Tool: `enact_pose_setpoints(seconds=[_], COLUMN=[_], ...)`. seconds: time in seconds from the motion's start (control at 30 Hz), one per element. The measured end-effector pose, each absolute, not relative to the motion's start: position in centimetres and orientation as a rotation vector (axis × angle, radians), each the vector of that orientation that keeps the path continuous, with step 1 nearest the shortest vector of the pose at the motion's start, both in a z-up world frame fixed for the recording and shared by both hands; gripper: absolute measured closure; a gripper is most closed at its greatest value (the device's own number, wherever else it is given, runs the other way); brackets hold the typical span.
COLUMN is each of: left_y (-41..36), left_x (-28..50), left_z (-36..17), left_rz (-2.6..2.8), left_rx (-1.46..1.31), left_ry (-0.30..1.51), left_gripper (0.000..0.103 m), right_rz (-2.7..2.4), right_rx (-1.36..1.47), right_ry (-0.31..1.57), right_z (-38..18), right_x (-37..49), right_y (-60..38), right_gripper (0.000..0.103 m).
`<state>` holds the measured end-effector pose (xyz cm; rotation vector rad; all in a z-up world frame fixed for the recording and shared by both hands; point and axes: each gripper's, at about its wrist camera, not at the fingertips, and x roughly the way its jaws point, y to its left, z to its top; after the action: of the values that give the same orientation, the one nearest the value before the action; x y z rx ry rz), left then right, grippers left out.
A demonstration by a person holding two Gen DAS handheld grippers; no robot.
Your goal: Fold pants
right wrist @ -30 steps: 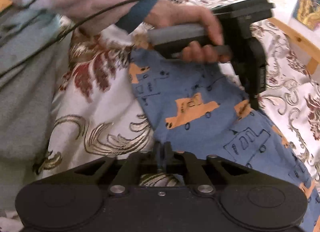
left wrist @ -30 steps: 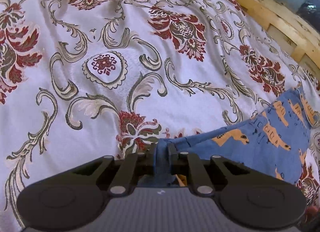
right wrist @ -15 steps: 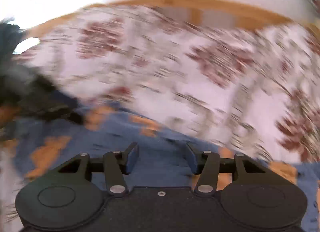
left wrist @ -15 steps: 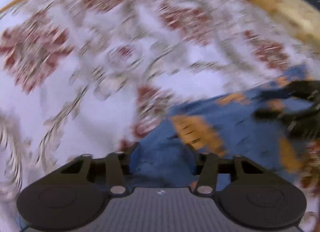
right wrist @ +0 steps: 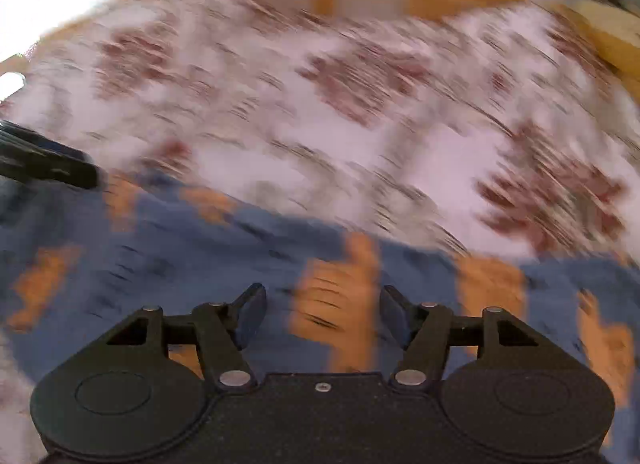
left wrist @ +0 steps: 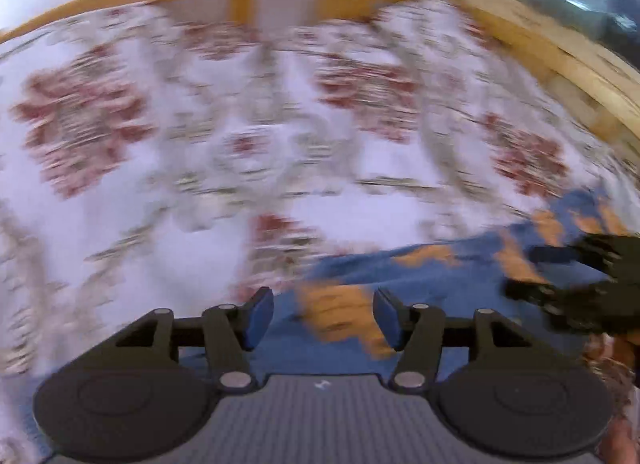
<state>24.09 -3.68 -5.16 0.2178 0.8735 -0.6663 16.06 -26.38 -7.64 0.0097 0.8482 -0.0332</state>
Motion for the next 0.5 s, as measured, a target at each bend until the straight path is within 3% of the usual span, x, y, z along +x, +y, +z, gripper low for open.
enact_pose_setpoints(seconds=[0.13, 0.27, 0.43, 0.5], left_y=[-8.2, -9.3, -9.1, -9.8], left_x=[22.8, 24.6, 26.8, 28.0], left_z=[-6.8, -7.5, -5.4, -5.2], left_rz=[-0.712, -0.695, -0.752, -0.772], left_rx=[0.393, 0.41, 0.514, 0.6], left_ry=[0.861, 0.899, 0.86, 0.872], left_gripper=[0.038, 0.04, 0.042, 0.051], right_rz=[-0.193, -0.139, -0.02, 0.045], right_rx=[0.066, 0.138, 0.155, 0.117], right_ry=[0.825, 0.777, 0.824, 0.834], right_z=[-5.8, -4.1, -4.8, -5.0], right_x=[14.3, 11.6, 12.4, 12.7], right_y=[-29.7, -31.6, -30.1, -28.3], right_gripper=[0.035, 0.021, 0.02, 0.02])
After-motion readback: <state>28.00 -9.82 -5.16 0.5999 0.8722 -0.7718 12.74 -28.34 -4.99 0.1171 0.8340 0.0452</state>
